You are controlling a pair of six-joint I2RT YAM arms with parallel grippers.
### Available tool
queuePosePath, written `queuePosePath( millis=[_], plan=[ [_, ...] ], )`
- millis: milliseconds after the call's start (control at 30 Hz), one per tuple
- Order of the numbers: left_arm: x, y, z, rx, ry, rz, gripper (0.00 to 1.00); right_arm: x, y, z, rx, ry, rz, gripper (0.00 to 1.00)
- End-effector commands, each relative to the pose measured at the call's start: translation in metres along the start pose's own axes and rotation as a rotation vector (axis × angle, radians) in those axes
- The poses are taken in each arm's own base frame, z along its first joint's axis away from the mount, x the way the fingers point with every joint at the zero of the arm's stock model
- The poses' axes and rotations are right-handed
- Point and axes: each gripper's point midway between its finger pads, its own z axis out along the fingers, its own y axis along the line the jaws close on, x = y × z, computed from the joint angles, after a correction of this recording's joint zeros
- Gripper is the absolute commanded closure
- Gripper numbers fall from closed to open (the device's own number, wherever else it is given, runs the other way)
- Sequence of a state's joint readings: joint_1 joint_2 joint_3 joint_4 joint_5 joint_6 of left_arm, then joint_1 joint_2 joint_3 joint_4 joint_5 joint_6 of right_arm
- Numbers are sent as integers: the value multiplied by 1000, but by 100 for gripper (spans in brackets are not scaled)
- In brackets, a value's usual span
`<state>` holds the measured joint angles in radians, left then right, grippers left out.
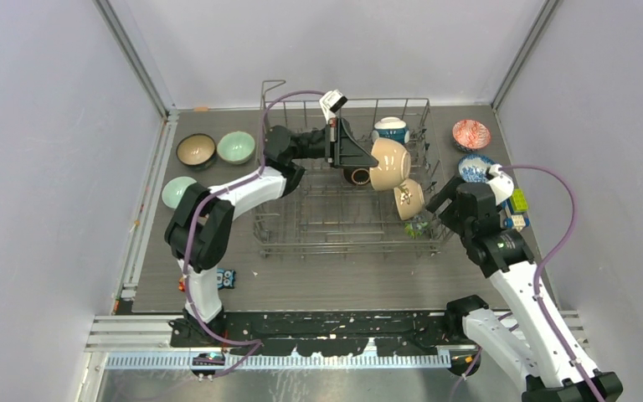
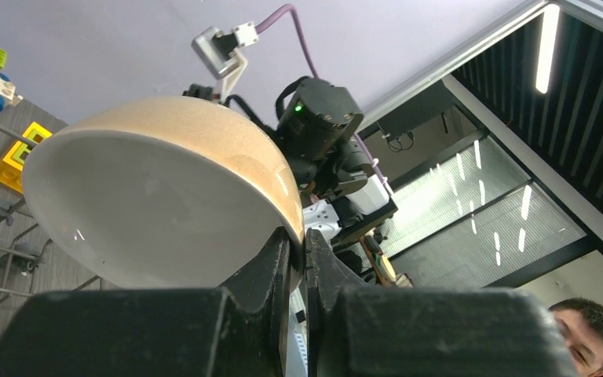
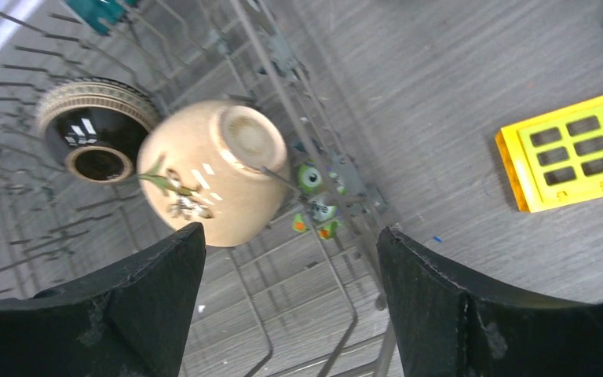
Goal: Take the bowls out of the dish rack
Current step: Place the bowl at the center of the board.
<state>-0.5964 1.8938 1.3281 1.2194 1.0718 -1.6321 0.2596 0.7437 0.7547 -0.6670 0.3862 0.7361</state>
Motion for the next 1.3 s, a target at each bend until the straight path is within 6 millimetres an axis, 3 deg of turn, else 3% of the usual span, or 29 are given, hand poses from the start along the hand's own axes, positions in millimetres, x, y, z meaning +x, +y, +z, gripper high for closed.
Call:
queuePosePath(
  millis=[0,200,333,500,633,700,933,1133,1267],
  plan=[
    [-14,-77,8,81,-7,231,100,-30,28,-25,-101,-35,5,15],
    [-6,-93,4,10,2,294,100,-51,55,-52,-206,-31,-9,12],
    [4,-100,-4,-77,8,348,100,-77,74,-80,-277,-63,-18,12],
    [31,-101,-28,-336,55,491,100,-102,104,-118,-422,-93,-34,12],
    [64,-99,-55,-542,149,606,100,-104,137,-150,-591,-54,-76,12],
    [77,-98,-69,-628,184,663,100,-102,151,-162,-666,-29,-98,12],
    [117,-93,-102,-834,307,836,100,-56,201,-193,-917,244,-226,16],
    [138,-98,-108,-857,394,967,100,-37,219,-196,-895,318,-376,17],
    [151,-94,-110,-881,485,1053,100,-14,229,-196,-843,371,-520,17]
  ],
)
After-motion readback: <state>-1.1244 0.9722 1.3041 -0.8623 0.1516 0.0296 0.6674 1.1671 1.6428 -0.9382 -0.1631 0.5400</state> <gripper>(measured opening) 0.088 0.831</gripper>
